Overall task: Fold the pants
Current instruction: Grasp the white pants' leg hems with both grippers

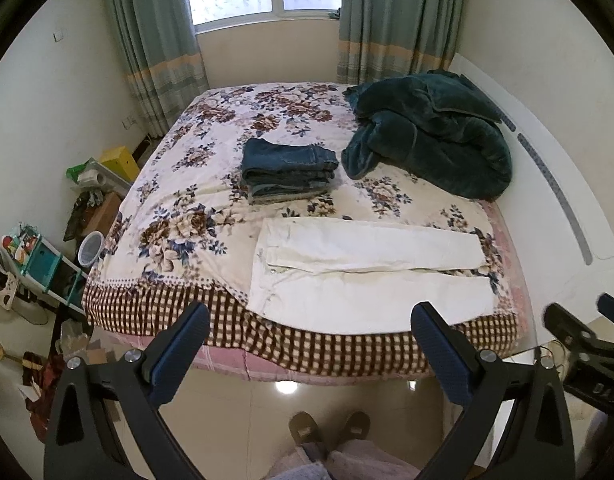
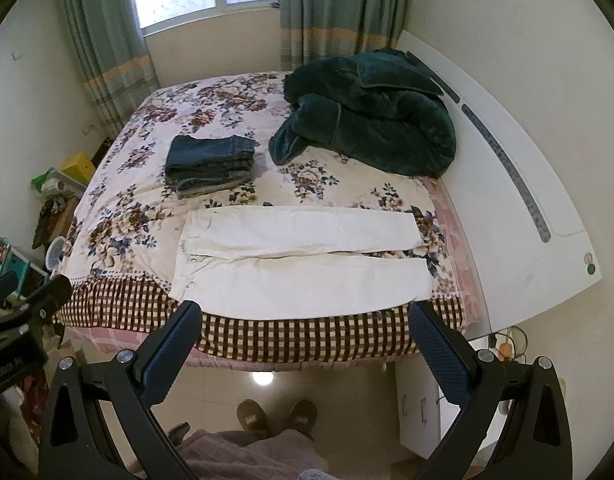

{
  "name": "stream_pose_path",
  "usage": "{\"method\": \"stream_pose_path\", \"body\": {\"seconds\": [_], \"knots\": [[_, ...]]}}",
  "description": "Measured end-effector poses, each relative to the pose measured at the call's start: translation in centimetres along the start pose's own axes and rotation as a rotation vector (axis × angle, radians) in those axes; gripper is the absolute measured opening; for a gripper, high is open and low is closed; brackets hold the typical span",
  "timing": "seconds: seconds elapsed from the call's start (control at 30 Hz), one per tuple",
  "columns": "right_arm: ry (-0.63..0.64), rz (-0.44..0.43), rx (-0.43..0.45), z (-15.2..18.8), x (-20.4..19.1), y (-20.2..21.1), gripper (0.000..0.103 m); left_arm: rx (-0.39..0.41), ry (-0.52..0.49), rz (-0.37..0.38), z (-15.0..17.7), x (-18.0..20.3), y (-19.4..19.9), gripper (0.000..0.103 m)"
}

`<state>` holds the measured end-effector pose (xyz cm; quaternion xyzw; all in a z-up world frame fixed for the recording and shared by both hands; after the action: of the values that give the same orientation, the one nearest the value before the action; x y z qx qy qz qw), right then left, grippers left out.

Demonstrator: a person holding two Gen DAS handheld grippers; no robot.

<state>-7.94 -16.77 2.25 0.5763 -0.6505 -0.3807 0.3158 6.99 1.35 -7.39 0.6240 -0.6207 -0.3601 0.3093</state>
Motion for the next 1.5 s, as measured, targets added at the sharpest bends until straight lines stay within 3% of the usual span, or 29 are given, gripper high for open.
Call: {"method": "stream_pose_path", "body": {"seconds": [0.17,0.33,0.47,0.7,0.97,1.17,1.33,1.5], "knots": [[-0.073,0.079,0.007,-0.6,0.9,-4.0,0.103,0.016,0.006,-0.045,-1.7,-1.6,-4.7,0.103],[-0.147,0.153,-0.037,-2.6,4.0,-11.1,0.103,-0.042,0.015,-0.086,-3.7,-2.1,-11.0,0.103],[-0.188,0.163,-0.089,-4.7,7.0,-17.8,0.103,-0.100,0.027,-0.117,-5.3,-1.1,-16.8,0.103],[-0.250,0.103,-0.195,-9.7,13.3,-33.8,0.103,-0.222,0.067,-0.201,-8.0,1.7,-27.9,0.103],[-0.340,0.064,-0.360,-13.1,19.7,-54.2,0.103,-0.459,0.167,-0.246,-8.1,4.1,-45.4,0.103],[-0.514,0.047,-0.449,-13.5,23.2,-68.9,0.103,-0.609,0.294,-0.251,-7.2,4.5,-58.9,0.103],[-0.708,0.062,-0.491,-12.8,25.4,-78.5,0.103,-0.742,0.433,-0.219,-6.1,4.4,-69.2,0.103],[-0.899,0.098,-0.523,-12.1,27.4,-87.2,0.103,-0.820,0.564,-0.188,-5.5,4.3,-74.3,0.103]]}}
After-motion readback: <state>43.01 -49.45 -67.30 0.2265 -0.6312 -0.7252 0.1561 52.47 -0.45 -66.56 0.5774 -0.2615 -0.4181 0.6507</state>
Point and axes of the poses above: each gripper's, at about its wrist camera, not at the fingertips, and y roughly against the way its jaws point, x to its right, z to its underside, the point moved 7 cm from there along -y, roughly the way its jaws point, and after that the axes turned 4 degrees about -z, right-handed, at the moved point
